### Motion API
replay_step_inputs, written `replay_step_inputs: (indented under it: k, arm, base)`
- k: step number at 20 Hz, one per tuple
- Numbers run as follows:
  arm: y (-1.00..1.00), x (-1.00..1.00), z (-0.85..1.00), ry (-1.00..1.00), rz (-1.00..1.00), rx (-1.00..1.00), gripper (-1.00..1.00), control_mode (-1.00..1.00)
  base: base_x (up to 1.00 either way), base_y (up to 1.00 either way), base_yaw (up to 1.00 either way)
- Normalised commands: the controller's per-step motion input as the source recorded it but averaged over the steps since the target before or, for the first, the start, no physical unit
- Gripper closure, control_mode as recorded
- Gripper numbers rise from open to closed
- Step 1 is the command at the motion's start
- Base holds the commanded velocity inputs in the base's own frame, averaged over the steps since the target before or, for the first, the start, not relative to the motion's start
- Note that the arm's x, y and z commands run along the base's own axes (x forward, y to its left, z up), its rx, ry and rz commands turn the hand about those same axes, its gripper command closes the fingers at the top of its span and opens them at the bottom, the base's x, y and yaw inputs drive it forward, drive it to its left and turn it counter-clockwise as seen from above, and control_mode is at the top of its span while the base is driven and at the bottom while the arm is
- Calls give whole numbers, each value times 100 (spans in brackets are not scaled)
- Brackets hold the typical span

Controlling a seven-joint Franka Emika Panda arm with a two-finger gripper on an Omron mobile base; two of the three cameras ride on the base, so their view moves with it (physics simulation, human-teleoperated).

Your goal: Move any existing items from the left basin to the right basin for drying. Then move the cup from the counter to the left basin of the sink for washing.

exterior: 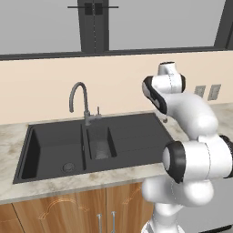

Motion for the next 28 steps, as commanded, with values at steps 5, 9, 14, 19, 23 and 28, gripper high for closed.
replay_step_inputs:
  k: [5, 9, 14, 19, 23, 28]
  arm:
    - [-35, -27, 4, 0, -24, -9, -100, -100]
    - [-34, -23, 2, -1, -25, -9, -100, -100]
    - [-34, -17, 0, -2, -25, -8, -100, -100]
    - [-33, -7, 0, -4, -21, -8, -100, -100]
    - [-37, 0, 0, -6, -14, -7, -100, -100]
    - [-39, 0, -5, -7, -8, -2, -100, -100]
  base:
    - [0, 0, 0]
    - [0, 0, 0]
    - [0, 0, 0]
    - [0, 0, 0]
    - [0, 0, 0]
    - [0, 0, 0]
